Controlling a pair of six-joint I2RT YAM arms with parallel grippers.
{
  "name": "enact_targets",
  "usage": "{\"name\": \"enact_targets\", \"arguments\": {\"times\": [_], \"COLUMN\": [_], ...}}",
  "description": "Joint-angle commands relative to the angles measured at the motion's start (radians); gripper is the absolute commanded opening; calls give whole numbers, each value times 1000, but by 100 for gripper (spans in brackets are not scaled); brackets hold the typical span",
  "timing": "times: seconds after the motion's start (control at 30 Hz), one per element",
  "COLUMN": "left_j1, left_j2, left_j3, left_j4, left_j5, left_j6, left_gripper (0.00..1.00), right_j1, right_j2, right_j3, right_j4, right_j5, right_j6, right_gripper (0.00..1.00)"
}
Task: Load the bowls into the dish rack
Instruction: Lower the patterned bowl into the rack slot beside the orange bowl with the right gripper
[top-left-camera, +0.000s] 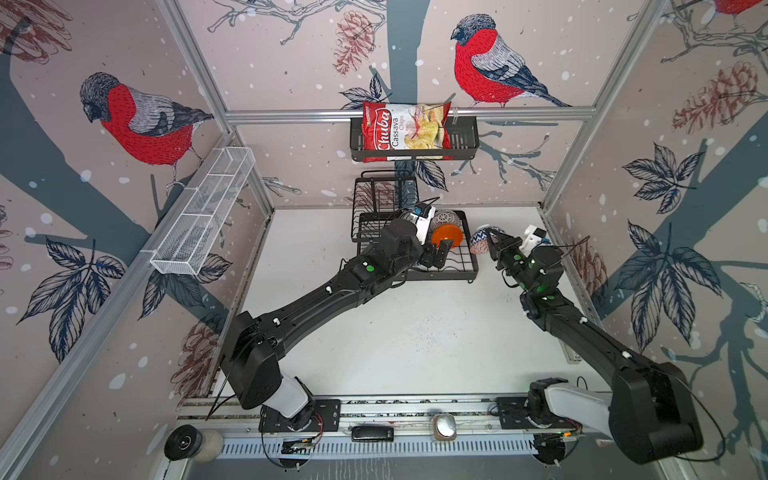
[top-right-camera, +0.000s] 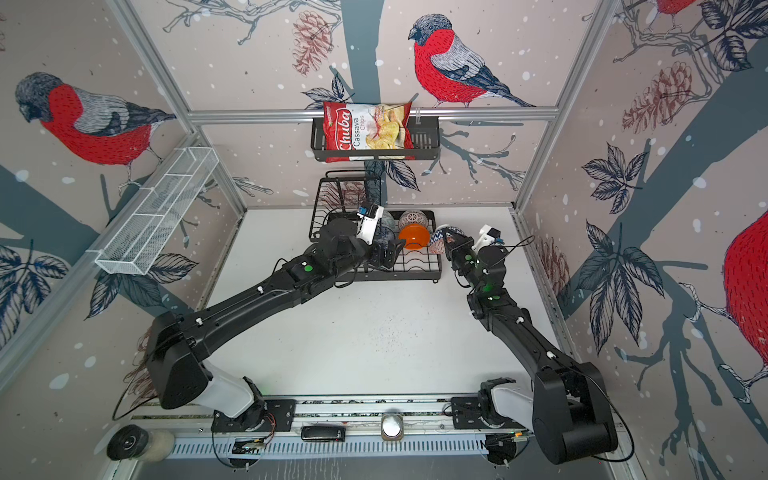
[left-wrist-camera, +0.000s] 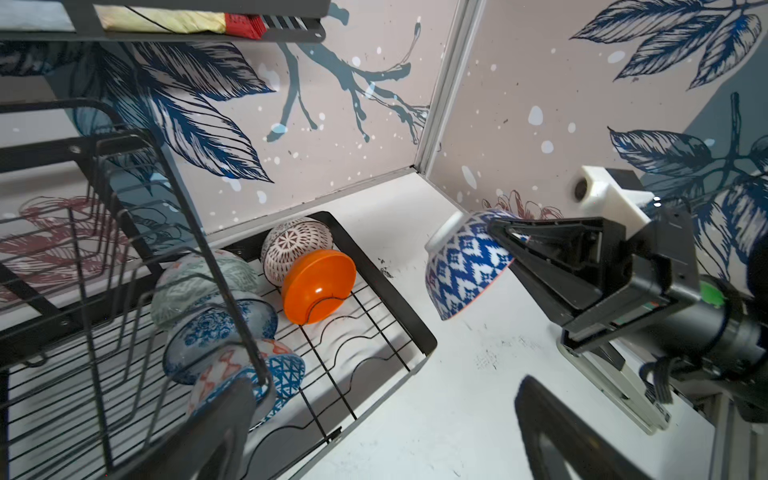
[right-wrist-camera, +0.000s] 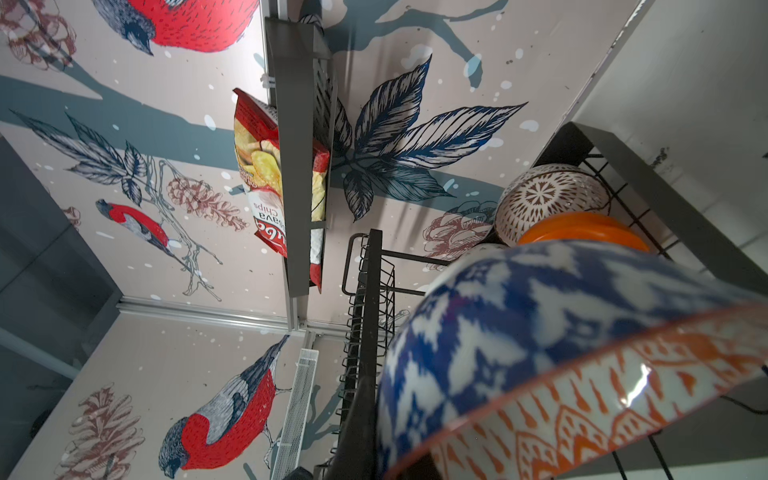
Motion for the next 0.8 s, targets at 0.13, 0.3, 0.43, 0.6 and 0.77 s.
{"name": "enact_targets", "arguments": {"times": [0.13, 0.3, 0.43, 0.6, 0.77], "left_j1": [15, 14, 11, 8, 9], "left_j2": [-32, -64, -60, -60, -60], "left_j3": [-73, -112, -108, -111, -111], "left_j4": [60, 86, 78, 78, 77], "left_j5": [102, 112, 114, 113, 114], "left_j6": [-34, -44, -40, -41, -41], "left_gripper": [98, 98, 98, 98, 98], "right_j1": [48, 75, 94, 103, 117], "right_j2": [122, 229, 312, 398, 470], "right_j3": [13, 40, 86, 113, 137], "right_j4": [200, 275, 298, 347, 396], "right_j5": [-28, -30, -26, -26, -30], "right_j6": [-53, -36, -25, 16, 51], "right_gripper": [0, 0, 0, 0, 0]}}
